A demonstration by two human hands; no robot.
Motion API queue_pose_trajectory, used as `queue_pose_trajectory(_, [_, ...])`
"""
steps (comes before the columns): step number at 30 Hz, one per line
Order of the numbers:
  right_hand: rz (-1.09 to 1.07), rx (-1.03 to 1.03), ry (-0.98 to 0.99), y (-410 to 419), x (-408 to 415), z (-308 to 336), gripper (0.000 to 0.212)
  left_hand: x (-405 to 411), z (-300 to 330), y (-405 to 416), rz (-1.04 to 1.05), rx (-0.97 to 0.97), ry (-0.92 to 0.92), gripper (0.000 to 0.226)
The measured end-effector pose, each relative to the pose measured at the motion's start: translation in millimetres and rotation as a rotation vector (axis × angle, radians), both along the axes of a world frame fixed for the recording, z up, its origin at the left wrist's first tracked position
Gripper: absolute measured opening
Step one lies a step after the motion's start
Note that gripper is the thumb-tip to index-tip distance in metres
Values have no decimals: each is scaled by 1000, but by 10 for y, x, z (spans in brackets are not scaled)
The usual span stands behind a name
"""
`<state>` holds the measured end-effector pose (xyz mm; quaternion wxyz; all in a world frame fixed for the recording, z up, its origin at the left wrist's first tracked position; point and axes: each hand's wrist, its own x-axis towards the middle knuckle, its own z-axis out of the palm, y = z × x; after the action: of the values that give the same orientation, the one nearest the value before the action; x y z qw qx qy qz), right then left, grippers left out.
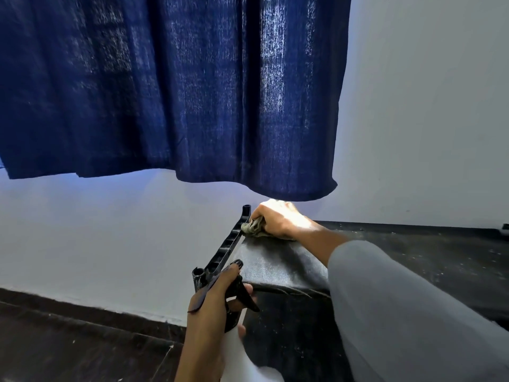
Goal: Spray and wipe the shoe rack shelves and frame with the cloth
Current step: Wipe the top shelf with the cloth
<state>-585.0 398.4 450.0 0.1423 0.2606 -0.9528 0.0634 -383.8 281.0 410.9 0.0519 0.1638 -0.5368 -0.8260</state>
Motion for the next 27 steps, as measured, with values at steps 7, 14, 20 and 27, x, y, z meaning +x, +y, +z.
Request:
queue_pose_trajectory(7, [-332,336,-156,520,210,193,24,31,-48,93,-9,-13,28,28])
queue_pose_trajectory(14, [-625,574,-353,848,339,500,26,55,-43,37,-22,-2,-6,23])
queue_pose_trajectory(20, [-193,-11,-244,84,199,158,23,43,-85,48,-9,-11,1,21])
queue_pose_trajectory(27, [-19,87,-104,246,118,-55,34,3,-91,18,-12,-25,20,31])
